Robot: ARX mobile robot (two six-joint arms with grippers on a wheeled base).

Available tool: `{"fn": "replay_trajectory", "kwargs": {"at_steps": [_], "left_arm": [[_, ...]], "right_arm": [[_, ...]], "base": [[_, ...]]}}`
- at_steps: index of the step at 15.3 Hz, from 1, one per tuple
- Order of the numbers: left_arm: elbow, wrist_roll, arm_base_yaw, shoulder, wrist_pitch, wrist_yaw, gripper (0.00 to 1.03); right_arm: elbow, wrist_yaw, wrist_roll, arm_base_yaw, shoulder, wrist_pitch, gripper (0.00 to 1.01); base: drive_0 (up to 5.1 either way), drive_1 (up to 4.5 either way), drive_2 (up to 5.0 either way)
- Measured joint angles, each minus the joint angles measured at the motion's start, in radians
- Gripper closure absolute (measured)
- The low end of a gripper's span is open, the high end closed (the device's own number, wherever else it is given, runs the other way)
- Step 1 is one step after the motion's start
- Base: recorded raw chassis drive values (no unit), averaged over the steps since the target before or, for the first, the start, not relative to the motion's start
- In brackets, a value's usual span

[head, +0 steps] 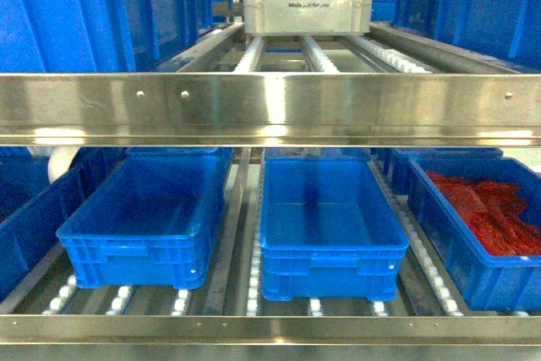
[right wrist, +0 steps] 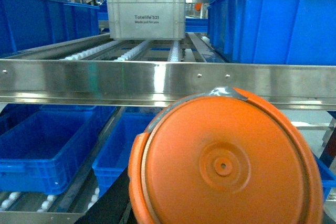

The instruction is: Sort blue parts and orange caps into right shelf containers

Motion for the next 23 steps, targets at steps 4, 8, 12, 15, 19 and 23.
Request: {"fn": "replay_trajectory", "kwargs": {"at_steps": [4,8,12,15,19,23], "left_arm": [[0.0,0.0,0.0,0.0,-0.001,0.0,0.61],[0.0,0.0,0.0,0.0,0.003,-0.001,0.61],[0.0,0.0,0.0,0.0,-0.001,-0.005,0.61],[0.0,0.0,0.0,0.0,0.0,-0.002,0.61],[0.0,0.0,0.0,0.0,0.0,-0.002,0.61],[0.0,0.0,0.0,0.0,0.0,-0.002,0.61]], "right_arm": [[0.0,0.0,0.0,0.0,0.0,0.0,0.58],[0.0,0.0,0.0,0.0,0.0,0.0,0.58],[0.0,-0.003,0.0,0.0,0.0,0.003,0.58],[0.0,-0.003,0.0,0.0,0.0,0.0,0.58],[0.0,-0.003,0.0,0.0,0.0,0.0,0.58],[0.0,-0.003,0.0,0.0,0.0,0.0,0.58]], "base": [[-4.9,2.51,2.5],[-4.9,2.53,2.5],[-4.9,2.53,2.5],[-4.9,2.53,2.5],[-4.9,2.53,2.5],[-4.9,2.53,2.5]]}}
